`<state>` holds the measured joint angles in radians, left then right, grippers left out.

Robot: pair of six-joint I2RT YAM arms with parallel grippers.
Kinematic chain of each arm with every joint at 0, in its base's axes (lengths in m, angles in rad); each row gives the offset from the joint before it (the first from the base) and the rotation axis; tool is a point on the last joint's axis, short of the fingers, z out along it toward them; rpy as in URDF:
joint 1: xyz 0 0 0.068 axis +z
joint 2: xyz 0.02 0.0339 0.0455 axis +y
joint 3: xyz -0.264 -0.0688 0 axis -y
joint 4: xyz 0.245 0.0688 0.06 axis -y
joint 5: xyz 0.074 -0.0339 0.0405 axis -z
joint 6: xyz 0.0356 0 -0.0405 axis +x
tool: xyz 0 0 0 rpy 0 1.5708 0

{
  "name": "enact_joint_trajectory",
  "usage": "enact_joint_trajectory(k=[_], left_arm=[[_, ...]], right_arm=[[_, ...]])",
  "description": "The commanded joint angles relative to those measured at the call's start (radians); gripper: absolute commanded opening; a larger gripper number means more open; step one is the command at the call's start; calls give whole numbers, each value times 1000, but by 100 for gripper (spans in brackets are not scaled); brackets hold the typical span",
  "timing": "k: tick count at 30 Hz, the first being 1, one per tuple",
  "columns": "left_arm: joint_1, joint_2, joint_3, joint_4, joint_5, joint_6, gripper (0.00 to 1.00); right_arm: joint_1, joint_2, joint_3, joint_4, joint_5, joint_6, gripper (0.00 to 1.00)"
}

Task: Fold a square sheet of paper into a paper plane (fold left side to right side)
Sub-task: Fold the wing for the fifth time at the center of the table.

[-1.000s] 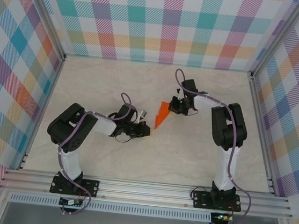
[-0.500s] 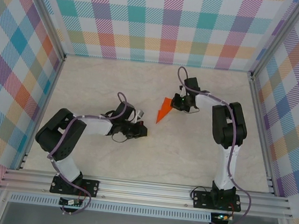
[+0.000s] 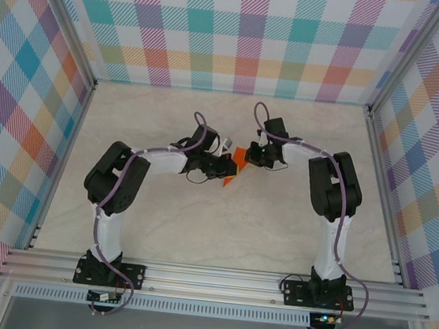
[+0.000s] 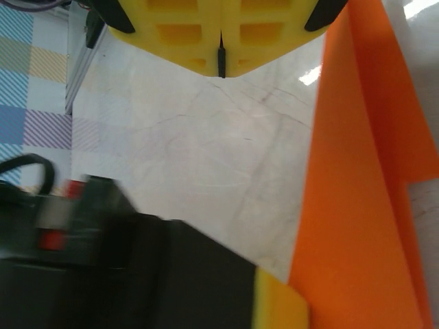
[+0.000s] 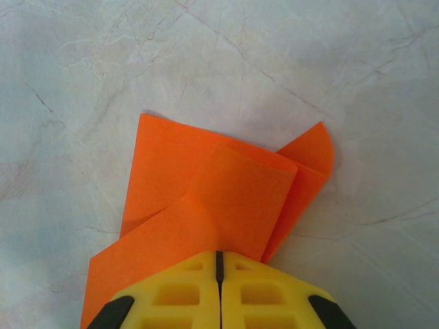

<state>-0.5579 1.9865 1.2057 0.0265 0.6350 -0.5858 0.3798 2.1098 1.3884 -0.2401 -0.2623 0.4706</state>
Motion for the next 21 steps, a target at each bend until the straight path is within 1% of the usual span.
enact_joint_trajectory(k=[1,4,7,21], left_arm=[[4,48,49,-51,20,27,0],[4,69,44,-48,29,26,0],[3,64,22,-66,7,39,0],[4,21,-142,-39,-21,49,0]], right_arm=[[14,9,-31,-70,-9,0,6],[14,13,-28,-77,-8,-3,6],[14,13,-25,-82,-2,-4,6],[14,28,-6,-125,25,-15,6]])
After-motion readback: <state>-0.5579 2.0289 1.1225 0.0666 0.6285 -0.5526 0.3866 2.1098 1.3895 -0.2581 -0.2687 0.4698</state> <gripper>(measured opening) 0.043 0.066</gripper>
